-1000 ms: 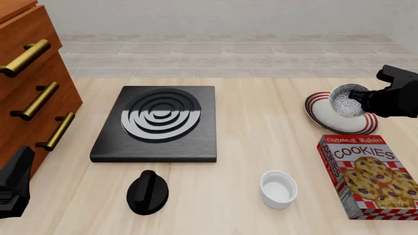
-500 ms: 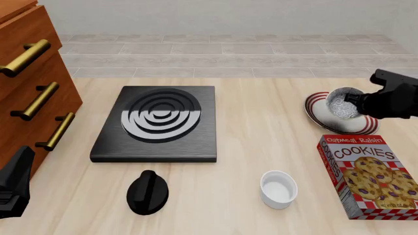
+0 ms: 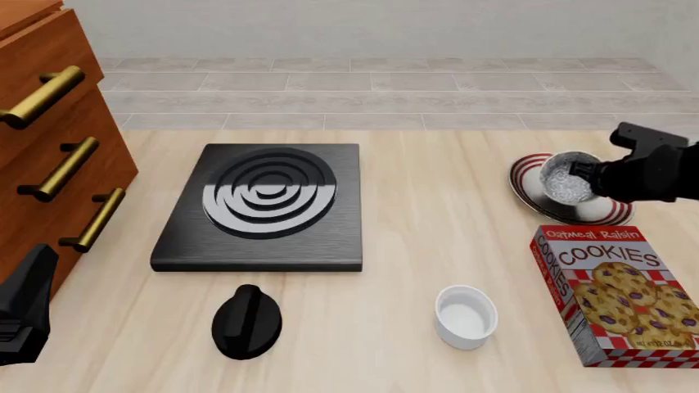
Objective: Pick the akita bowl next to the ramekin and place it on the plate.
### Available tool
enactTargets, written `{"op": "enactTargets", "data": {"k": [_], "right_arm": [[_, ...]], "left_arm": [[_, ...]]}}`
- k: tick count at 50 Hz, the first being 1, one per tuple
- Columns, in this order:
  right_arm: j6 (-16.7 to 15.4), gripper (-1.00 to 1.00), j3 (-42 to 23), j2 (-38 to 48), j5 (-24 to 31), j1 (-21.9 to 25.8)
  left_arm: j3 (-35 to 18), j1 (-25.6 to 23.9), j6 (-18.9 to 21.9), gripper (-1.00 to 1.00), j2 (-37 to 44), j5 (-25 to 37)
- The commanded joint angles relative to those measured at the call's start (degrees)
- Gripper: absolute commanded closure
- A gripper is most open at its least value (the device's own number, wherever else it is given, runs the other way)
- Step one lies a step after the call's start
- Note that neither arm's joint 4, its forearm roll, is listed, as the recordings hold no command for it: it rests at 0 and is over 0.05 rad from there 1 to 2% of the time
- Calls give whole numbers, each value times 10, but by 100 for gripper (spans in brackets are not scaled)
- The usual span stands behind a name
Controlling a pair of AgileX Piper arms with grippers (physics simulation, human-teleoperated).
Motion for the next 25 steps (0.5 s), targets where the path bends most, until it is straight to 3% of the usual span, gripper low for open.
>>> {"op": "enactTargets", "data": {"k": [1,25], "right_arm": [[1,100,-8,8,-3,2],[-2,100,-13,25,-11,1]], "left_arm": [[0,0,0,-100,0,0],[0,0,0,-100,0,0]]}}
